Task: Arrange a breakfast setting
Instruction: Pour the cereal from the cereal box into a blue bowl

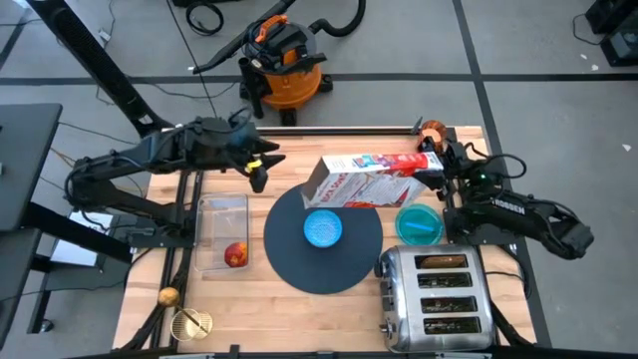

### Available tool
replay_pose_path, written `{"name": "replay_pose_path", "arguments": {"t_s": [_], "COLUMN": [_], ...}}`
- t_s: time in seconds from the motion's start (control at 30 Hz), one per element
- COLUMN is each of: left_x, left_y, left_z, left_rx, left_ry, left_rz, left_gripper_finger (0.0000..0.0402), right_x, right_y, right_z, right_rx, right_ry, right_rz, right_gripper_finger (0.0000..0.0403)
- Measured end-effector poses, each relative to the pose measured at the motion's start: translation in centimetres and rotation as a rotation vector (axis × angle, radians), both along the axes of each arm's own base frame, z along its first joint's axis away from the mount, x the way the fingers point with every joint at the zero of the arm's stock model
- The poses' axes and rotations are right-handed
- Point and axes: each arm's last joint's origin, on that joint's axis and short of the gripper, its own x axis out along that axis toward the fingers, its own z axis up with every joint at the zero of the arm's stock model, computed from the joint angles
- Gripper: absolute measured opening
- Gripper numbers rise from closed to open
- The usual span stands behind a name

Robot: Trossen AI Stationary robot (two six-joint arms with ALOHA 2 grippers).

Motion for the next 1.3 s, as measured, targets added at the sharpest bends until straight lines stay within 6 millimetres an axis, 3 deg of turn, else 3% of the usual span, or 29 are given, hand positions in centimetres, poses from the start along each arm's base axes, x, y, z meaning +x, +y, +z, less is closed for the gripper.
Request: {"name": "replay_pose_path", "arguments": {"t_s": [0.43, 0.7, 0.97, 1.3], "left_x": [1.6, 1.7, 1.8, 2.0], "left_y": [0.1, 0.0, -0.8, -1.4], "left_z": [-4.0, -4.0, -4.0, -3.8], "left_rx": [-0.043, -0.050, -0.049, -0.030], "left_ry": [-0.006, -0.009, -0.011, -0.027], "left_rz": [-0.005, -0.029, -0.065, -0.096], "left_gripper_finger": [0.0157, 0.0157, 0.0157, 0.0157], "right_x": [-1.7, -2.5, -3.2, -3.3], "right_y": [0.7, 1.7, 2.9, 2.5], "right_z": [1.0, 1.6, 0.3, -0.2], "right_rx": [0.004, 0.027, 0.091, 0.097], "right_ry": [0.006, 0.001, 0.010, 0.038], "right_rz": [0.010, 0.042, 0.067, 0.003], "right_gripper_finger": [0.0232, 0.0231, 0.0231, 0.0231]}}
